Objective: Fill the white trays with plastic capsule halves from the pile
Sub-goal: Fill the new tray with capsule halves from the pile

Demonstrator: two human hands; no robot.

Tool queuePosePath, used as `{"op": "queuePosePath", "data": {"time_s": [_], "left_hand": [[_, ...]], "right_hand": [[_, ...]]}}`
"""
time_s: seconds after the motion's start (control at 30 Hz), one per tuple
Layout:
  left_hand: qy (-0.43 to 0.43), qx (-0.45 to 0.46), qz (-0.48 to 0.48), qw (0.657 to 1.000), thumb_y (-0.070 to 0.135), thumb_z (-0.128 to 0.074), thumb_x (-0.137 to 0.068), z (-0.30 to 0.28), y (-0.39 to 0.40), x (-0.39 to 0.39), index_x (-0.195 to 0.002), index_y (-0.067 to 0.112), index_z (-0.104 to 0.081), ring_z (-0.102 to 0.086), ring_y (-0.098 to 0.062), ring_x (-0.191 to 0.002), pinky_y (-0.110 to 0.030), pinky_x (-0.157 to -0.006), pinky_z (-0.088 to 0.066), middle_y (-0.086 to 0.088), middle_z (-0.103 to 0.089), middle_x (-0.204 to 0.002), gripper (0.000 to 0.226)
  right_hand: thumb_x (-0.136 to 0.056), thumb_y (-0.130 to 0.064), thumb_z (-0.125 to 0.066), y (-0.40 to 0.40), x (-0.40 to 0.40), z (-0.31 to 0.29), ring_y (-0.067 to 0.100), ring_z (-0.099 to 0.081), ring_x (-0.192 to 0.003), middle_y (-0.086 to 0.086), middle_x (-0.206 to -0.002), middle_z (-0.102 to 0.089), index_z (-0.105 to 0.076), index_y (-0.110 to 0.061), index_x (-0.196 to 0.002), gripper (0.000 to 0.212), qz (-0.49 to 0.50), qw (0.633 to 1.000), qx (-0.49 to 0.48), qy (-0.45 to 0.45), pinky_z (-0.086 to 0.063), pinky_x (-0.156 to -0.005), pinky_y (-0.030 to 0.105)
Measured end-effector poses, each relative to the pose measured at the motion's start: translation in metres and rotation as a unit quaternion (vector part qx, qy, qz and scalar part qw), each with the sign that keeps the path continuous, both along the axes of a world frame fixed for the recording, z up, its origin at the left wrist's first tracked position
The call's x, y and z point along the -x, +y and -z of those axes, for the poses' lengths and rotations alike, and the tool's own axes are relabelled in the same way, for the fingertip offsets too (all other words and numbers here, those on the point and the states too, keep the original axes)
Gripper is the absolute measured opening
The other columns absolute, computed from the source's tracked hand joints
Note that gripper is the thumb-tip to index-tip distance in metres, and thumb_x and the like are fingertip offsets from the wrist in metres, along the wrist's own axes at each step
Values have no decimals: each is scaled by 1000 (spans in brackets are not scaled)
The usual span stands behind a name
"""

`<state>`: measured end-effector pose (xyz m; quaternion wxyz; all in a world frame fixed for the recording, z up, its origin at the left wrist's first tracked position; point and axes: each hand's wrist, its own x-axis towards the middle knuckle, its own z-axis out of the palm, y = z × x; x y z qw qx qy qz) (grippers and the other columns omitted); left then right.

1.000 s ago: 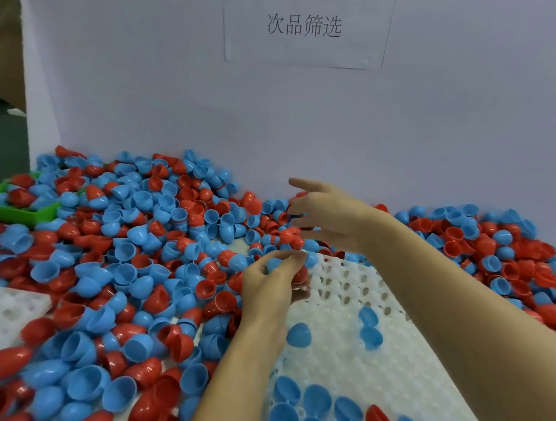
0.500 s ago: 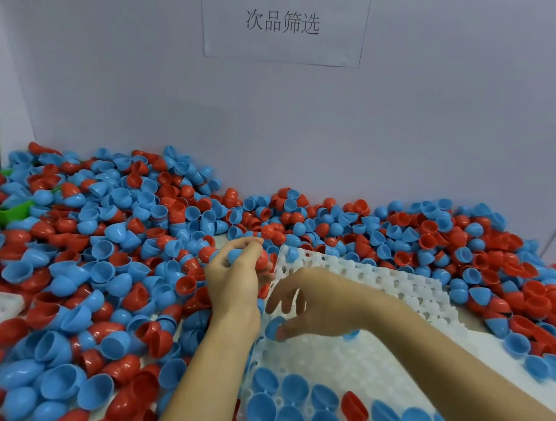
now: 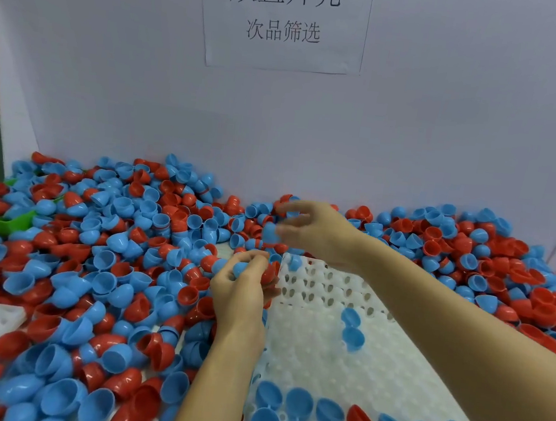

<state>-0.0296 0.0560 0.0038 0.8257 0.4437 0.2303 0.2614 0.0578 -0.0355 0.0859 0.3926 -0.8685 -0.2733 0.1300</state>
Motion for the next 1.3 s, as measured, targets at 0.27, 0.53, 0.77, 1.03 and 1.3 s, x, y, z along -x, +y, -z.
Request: {"op": "queuePosePath", "data": {"time_s": [0.27,0.53,0.77,1.03,1.3], "left_hand": [[-17,1,71,997,6,-66,-90,-4,-5,0,-67,23,-74,-65,-16,-66,-22,-52,-53,1,-66,-65,30],[-74,-60,212,973,-2,-57,-94,-5,-16,1,-107,10,-70,-75,-25,-87,-27,-67,-58,-13,-75,-101,22],[-102,-101,249,958,-7,-57,-94,-3,-19,2,-98,22,-79,-74,-28,-98,-30,-76,-60,-9,-74,-110,37],[-98,-157,227,956,0,-71,-88,0,-30,-3,-101,18,-77,-74,-26,-93,-32,-75,-60,-8,-71,-111,23],[-118,-207,252,938,0,-66,-93,3,-33,-3,-104,17,-76,-73,-29,-99,-37,-82,-60,-5,-74,-108,22]], "right_hand": [[-99,-11,-54,-33,13,0,7,-69,-97,1,-122,-69,-62,-23,-130,33,-4,997,55,-60,-58,-83,26],[-92,-27,-68,-66,50,30,2,-70,-79,-12,-94,-72,-70,-32,-108,17,46,994,-57,-79,-60,-69,21],[-86,-25,-75,-71,55,47,4,-66,-83,-20,-93,-68,-73,-29,-106,21,118,980,-72,-143,-57,-73,18],[-90,-14,-71,-84,59,60,6,-70,-88,-15,-97,-72,-74,-26,-102,17,91,980,-160,-75,-60,-81,26],[-92,-20,-69,-92,60,64,15,-74,-86,-6,-97,-74,-76,-17,-98,9,108,961,-255,-1,-62,-77,32]]}}
